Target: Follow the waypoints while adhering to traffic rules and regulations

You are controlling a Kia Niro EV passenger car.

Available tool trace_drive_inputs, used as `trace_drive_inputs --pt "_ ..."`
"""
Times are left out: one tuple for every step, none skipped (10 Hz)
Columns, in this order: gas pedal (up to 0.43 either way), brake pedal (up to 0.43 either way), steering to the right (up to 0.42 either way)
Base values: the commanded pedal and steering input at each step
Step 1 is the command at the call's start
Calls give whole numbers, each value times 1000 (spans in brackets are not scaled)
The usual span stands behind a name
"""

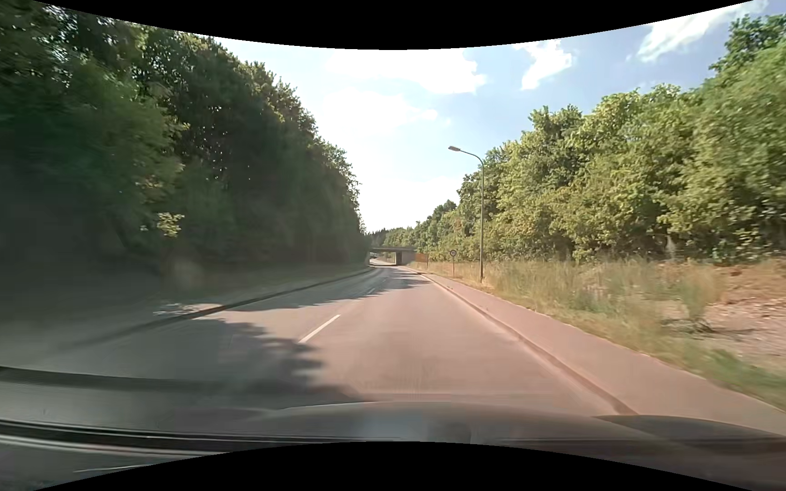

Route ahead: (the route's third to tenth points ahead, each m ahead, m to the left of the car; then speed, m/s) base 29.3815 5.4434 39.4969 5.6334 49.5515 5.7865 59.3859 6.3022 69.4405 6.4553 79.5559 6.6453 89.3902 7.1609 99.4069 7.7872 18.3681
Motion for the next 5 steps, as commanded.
trace_drive_inputs --pt "67 6 -6" --pt "79 6 -6" --pt "79 6 -6" --pt "79 6 -6" --pt "79 6 -6"
